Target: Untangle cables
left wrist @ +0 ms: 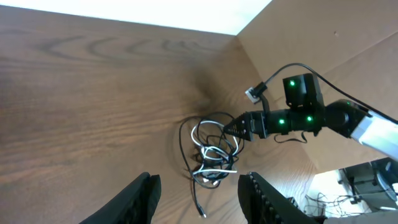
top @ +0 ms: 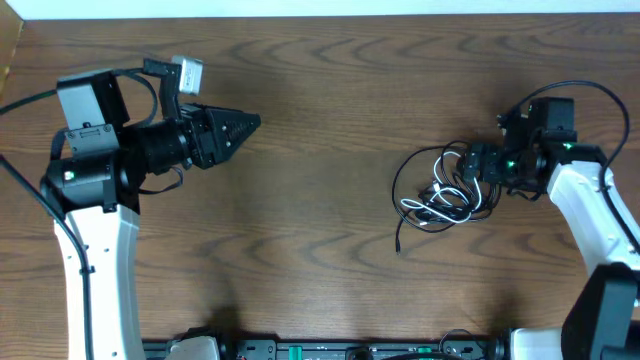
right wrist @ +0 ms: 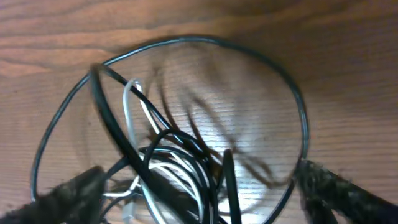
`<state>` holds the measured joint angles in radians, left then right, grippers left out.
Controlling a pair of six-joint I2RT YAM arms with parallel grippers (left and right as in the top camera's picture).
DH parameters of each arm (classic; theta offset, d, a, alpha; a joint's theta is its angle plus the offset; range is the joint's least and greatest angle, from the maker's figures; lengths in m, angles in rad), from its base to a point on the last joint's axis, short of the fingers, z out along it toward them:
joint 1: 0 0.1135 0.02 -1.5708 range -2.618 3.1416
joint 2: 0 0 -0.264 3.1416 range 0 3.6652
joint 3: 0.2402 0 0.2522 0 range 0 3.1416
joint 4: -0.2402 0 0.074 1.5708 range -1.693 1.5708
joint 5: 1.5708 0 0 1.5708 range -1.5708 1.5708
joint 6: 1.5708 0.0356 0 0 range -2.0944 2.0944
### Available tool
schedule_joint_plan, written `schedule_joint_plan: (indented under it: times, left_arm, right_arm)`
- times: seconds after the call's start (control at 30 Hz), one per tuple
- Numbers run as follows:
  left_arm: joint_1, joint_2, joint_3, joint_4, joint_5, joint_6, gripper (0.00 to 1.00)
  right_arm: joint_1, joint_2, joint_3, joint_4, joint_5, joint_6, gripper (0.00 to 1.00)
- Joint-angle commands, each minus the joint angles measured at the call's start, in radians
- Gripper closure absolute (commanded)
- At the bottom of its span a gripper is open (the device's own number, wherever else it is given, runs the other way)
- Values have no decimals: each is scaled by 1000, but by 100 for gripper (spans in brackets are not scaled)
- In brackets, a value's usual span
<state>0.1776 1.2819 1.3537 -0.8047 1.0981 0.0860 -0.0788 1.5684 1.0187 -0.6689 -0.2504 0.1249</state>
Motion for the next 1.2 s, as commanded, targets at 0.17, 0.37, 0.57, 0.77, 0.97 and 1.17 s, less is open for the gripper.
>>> schedule_joint_plan:
  times: [0.17, 0.37, 0.57, 0.77, 0.97, 1.17]
  left_arm:
    - [0, 5, -66, -14, 17, 53, 54]
    - [0, 5, -111, -27, 17, 53, 54]
    - [0, 5, -140, -41, 18, 53, 55]
    - [-74, 5, -187, -51, 17, 109, 54]
    - [-235, 5, -237, -3, 15, 184, 48]
    - [-380, 7, -298, 146, -58, 182, 45]
  right_arm:
    - [14, 16, -2, -4, -33, -14, 28]
    - [15, 22, -2, -8, -24, -14, 50]
    - [16, 33, -2, -6, -88, 21, 99]
    - [16, 13, 10, 47, -343, 26, 99]
    - [15, -41, 54, 68, -447, 69, 99]
    - [15, -110, 86, 76, -497, 89, 99]
